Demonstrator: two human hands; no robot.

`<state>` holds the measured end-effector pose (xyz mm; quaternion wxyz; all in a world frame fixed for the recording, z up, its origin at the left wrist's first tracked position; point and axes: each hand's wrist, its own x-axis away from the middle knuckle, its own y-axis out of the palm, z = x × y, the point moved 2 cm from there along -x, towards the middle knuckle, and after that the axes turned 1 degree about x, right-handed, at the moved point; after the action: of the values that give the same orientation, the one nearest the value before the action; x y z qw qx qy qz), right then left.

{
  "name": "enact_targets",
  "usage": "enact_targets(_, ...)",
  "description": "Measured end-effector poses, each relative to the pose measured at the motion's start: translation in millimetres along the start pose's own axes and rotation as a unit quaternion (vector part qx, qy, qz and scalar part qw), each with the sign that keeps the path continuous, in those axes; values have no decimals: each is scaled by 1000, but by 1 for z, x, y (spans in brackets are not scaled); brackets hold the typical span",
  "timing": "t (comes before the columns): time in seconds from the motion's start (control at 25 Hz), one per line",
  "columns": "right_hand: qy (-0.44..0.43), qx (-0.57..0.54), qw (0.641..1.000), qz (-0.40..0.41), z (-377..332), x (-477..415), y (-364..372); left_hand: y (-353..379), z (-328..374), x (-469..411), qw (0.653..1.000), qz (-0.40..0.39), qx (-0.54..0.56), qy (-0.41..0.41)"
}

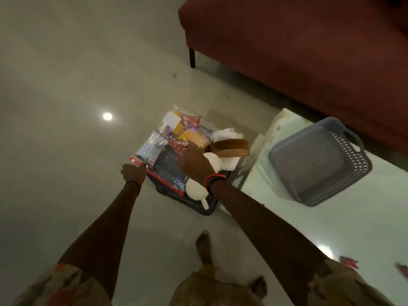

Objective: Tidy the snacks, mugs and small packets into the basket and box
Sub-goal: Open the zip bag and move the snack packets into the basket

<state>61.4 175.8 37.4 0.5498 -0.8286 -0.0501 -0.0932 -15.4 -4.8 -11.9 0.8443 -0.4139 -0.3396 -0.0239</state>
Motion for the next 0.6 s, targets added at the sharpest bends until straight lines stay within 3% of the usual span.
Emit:
enact_targets(0.12, 9, -10, 999, -37, -11, -26, 27, 14, -21, -18, 987, -94, 128, -34)
enact_targets(0.2, 8, -4, 997, -71, -12, -38, 41, 23, -31, -26, 973, -114, 192, -50)
enact_targets(0.36, -32, 13, 993, -109, -16, -47, 59, 28, -39, -42, 956, -109, 261, -73)
enact_targets(0.6, 11, -49, 994, -95, -16, -48, 63, 22, -31, -45, 950, -78, 298, -56)
